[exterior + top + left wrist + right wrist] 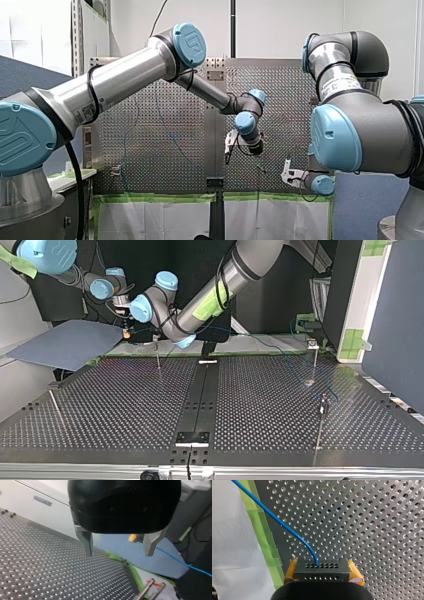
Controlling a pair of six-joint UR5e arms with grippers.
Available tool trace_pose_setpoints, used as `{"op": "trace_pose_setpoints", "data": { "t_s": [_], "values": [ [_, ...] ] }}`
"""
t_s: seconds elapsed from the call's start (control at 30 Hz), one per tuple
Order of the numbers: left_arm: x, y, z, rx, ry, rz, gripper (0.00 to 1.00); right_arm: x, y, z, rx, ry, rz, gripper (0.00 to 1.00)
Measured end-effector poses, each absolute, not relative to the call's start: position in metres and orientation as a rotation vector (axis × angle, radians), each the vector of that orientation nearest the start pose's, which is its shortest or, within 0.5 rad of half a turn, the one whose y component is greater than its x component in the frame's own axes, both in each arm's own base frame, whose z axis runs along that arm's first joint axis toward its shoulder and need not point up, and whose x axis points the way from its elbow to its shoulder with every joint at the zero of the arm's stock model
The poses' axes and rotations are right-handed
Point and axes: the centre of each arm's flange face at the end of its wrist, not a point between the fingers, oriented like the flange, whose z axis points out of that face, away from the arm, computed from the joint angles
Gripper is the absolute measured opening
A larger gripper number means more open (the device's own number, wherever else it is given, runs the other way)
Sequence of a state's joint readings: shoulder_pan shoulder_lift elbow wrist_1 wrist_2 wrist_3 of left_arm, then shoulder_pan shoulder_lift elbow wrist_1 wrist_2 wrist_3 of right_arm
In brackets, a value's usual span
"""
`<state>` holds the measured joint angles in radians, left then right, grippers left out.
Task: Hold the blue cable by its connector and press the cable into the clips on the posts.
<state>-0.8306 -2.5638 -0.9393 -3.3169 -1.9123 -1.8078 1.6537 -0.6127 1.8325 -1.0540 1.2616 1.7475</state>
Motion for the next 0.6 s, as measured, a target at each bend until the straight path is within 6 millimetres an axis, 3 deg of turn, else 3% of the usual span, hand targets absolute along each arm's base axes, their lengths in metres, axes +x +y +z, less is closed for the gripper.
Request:
{"op": "trace_pose_setpoints", "data": {
  "t_s": [0.47,0.6],
  "values": [
    [0.427,-0.609,0.117,0.420,2.174,-0.283,1.00,0.210,-0.545,-0.075,1.545,-1.302,1.538,0.00],
    [0.425,-0.606,0.106,0.414,2.230,-0.302,1.00,0.210,-0.545,-0.075,1.545,-1.303,1.538,0.00]
  ]
}}
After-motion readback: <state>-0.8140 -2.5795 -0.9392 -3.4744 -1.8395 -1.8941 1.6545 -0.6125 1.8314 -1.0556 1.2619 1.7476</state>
